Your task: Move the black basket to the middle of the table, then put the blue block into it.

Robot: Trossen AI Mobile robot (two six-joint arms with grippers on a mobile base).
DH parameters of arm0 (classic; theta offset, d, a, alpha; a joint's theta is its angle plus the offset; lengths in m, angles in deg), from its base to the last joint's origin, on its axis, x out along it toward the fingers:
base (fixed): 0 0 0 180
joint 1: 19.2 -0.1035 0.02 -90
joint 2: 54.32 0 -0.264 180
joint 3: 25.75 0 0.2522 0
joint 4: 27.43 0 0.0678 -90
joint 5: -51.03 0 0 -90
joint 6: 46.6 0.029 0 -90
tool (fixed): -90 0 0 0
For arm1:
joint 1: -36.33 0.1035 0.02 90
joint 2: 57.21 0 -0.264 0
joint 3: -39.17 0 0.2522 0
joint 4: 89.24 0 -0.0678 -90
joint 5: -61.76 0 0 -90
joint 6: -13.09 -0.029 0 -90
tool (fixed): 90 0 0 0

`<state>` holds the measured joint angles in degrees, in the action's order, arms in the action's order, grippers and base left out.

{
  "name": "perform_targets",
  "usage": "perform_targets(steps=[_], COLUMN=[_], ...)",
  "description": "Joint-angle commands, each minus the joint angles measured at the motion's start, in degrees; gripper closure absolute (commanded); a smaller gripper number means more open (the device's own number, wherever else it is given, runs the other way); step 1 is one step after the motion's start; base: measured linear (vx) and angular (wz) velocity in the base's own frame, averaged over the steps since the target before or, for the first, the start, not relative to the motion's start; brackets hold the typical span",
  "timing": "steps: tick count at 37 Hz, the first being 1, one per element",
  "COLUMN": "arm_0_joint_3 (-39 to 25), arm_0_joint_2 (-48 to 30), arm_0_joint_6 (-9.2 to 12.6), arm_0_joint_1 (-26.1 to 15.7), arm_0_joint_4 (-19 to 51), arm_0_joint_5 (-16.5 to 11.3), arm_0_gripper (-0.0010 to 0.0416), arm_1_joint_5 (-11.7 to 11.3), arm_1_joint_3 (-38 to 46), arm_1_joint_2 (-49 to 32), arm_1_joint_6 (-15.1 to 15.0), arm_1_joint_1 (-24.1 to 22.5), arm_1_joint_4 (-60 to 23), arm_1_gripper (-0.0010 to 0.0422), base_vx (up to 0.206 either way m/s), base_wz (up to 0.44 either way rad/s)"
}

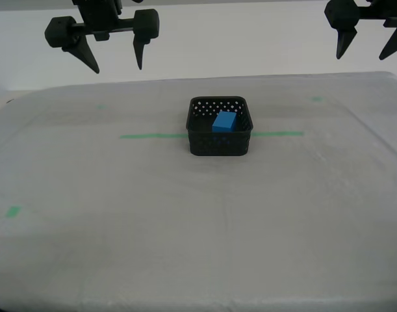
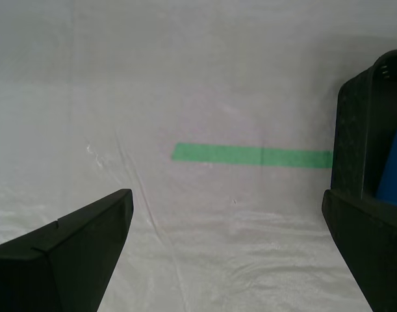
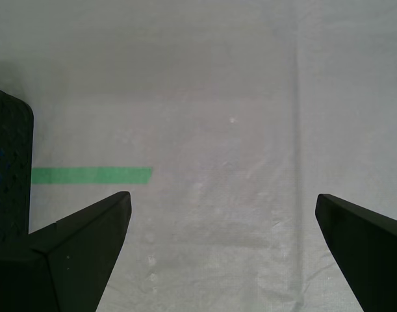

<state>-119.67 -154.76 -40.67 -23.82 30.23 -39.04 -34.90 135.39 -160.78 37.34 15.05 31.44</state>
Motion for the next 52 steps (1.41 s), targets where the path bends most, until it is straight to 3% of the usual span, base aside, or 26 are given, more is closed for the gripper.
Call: perform_targets(steps=[1,4,52], arm_0_joint_3=[-0.02,-0.02,-0.02], arm_0_joint_2=[0.02,0.02,0.02], arm_0_joint_6=[0.0,0.0,0.0], arm_0_joint_1=[0.02,0.02,0.02], arm_0_joint_4=[-0.07,-0.07,-0.17], arm_0_joint_5=[-0.04,-0.04,-0.04], arm_0_gripper=[0.0007,0.0007,0.0007], arm_1_joint_5=[-0.2,-0.2,-0.2], arm_1_joint_3=[0.11,0.07,0.11], arm_1_joint_2=[0.04,0.04,0.04], arm_1_joint_6=[-0.68,-2.27,-2.25], arm_1_joint_1=[-0.02,-0.02,-0.04], arm_1_joint_4=[0.31,1.14,1.27], arm_1_gripper=[0.0012,0.0012,0.0012], base_vx=[0.0,0.0,0.0], base_wz=[0.0,0.0,0.0])
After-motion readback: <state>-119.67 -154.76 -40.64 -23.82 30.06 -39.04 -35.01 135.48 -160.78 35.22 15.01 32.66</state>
